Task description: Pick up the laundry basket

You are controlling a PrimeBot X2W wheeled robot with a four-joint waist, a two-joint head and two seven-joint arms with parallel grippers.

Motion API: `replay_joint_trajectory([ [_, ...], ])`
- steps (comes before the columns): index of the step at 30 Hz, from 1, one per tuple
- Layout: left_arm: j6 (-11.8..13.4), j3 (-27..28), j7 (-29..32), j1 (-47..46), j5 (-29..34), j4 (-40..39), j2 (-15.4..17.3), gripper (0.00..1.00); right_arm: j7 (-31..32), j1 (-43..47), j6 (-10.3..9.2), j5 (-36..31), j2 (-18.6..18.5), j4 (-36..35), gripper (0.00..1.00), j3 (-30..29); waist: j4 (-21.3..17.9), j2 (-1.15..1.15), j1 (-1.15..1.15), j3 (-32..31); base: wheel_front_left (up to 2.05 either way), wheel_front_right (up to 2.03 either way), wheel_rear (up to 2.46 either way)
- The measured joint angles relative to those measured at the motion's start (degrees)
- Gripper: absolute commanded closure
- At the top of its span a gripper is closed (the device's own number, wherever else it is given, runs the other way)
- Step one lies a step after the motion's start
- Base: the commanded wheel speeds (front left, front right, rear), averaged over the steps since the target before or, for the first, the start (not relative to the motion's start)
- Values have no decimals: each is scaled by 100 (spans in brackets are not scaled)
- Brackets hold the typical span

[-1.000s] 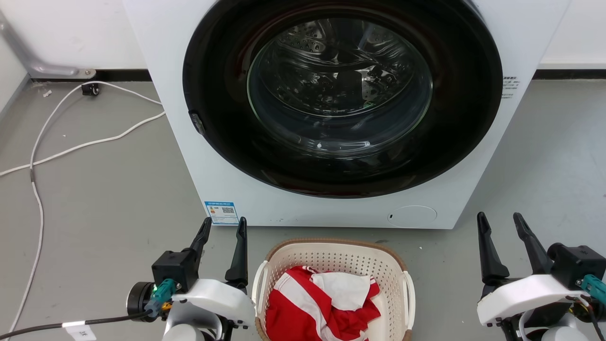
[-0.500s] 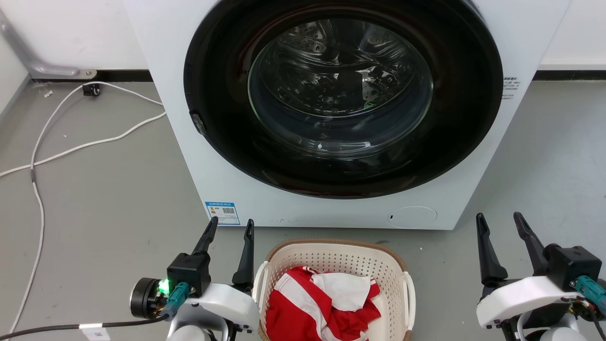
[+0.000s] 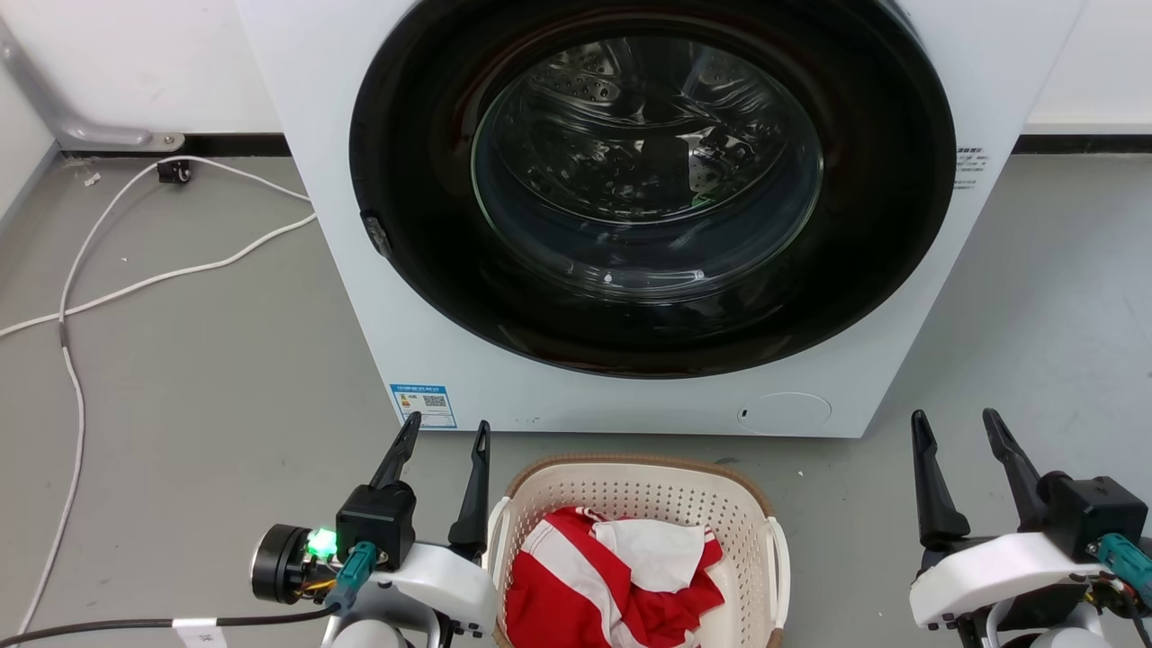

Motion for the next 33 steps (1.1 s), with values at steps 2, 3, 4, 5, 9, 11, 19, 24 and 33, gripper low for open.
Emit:
replay_joint_trajectory([
  [2,-1,3,-7,0,-13,10,-1,0,-18,0,0,40,0,26,0,2,4,0,0,-3,0,0,0],
  [3,-1,2,-7,0,-15,14,-1,0,-19,-1,0,53,0,31,0,-1,5,0,0,-3,0,0,0],
  [4,-2,2,-7,0,-23,24,-1,0,-30,-1,0,67,0,42,0,0,7,0,0,-3,0,0,0],
  [5,-2,-2,-7,0,-31,33,-1,0,-35,-1,0,94,0,51,0,-2,10,0,0,0,0,0,0],
  [9,-18,0,-7,0,-65,67,-1,0,-41,-4,0,129,0,74,0,1,13,0,0,15,0,0,0],
  [11,-18,-2,-7,-1,-67,76,-1,0,-44,-5,0,132,0,80,0,-5,15,0,0,22,0,0,0],
  [19,9,3,-7,-4,-71,69,-1,0,-67,-12,0,132,1,101,0,-4,27,0,0,70,0,0,0],
  [24,15,16,-7,-29,-71,47,-1,0,-73,-39,0,142,1,123,0,-1,31,0,0,130,0,0,0],
  [33,-45,-31,-15,-349,-102,292,-1,0,116,-268,0,269,4,412,0,-131,39,0,0,628,0,0,0],
])
